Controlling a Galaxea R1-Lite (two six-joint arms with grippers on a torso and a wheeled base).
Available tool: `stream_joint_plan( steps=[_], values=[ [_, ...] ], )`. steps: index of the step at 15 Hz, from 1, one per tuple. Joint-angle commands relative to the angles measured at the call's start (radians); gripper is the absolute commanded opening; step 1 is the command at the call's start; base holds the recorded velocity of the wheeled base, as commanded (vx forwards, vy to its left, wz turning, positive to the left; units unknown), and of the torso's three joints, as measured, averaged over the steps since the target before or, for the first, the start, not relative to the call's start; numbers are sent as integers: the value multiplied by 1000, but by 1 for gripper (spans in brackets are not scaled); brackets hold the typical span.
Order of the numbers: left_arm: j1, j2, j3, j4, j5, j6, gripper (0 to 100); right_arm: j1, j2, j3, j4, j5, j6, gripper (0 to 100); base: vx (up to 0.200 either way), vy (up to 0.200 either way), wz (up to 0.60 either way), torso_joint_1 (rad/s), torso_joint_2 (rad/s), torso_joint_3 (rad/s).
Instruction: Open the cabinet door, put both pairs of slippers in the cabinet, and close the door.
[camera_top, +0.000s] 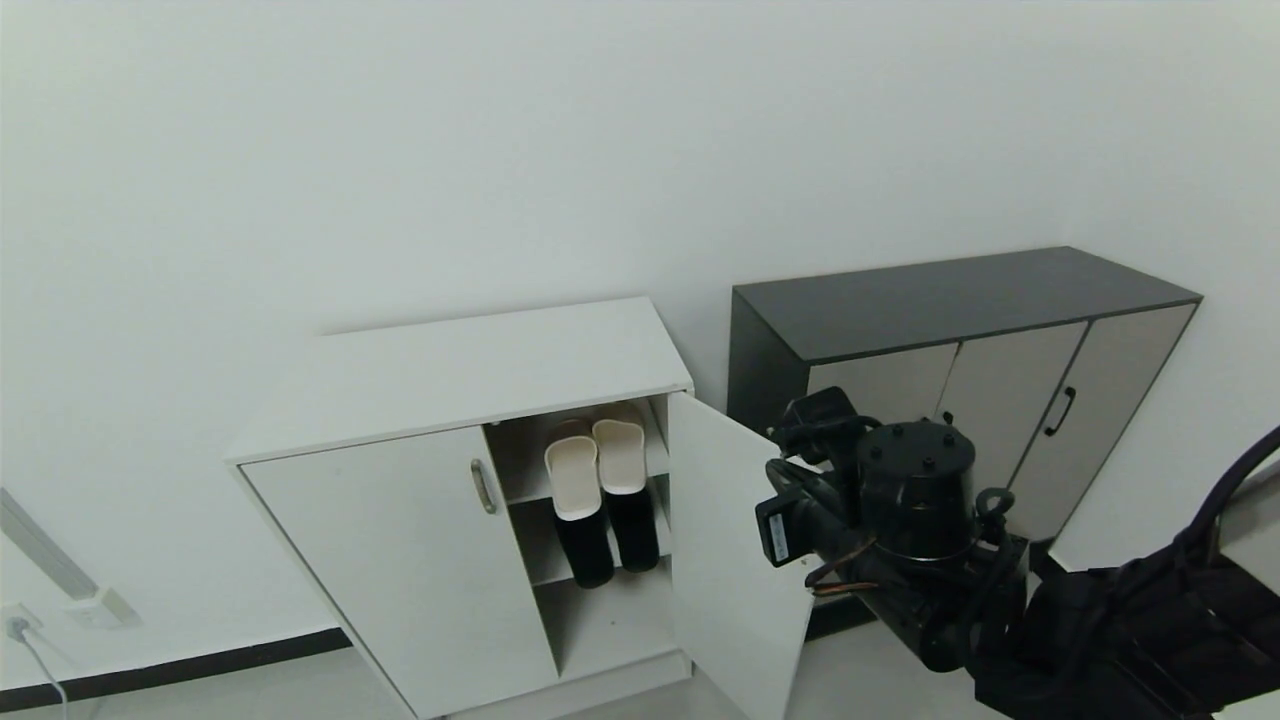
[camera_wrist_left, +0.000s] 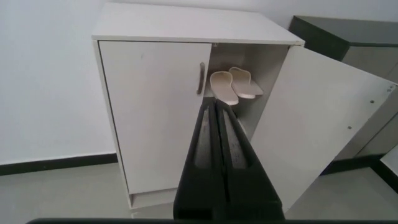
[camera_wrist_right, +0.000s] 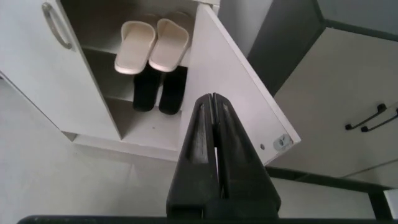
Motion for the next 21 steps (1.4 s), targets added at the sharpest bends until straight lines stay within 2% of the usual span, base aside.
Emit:
stream_joint_plan(
  steps=[1, 4, 7, 10, 14, 16, 21],
  values=[
    [0, 1, 0, 0, 1, -1, 0, -2, 3, 0, 0, 1, -2, 0, -200, 0, 0, 7, 7, 2],
    [0, 1, -1, 0, 1, 1, 0, -19, 6, -19, 3, 2, -4, 0, -67, 0, 0, 6, 4, -1],
    [0, 1, 0, 0, -1, 1, 0, -111, 46, -126, 15, 5, 4, 0, 0, 0, 0, 0, 0, 0],
    [0, 1, 0, 0, -1, 1, 0, -197, 90, -269, 139, 31, 25, 0, 0, 0, 0, 0, 0, 0],
    [0, 1, 0, 0, -1, 1, 0, -274, 165, -537, 425, 103, 131, 0, 0, 0, 0, 0, 0, 0],
    [0, 1, 0, 0, -1, 1, 0, -306, 204, -639, 524, 143, 180, 0, 0, 0, 0, 0, 0, 0],
    [0, 1, 0, 0, -1, 1, 0, -347, 294, -717, 573, 177, 231, 0, 0, 0, 0, 0, 0, 0]
  ],
)
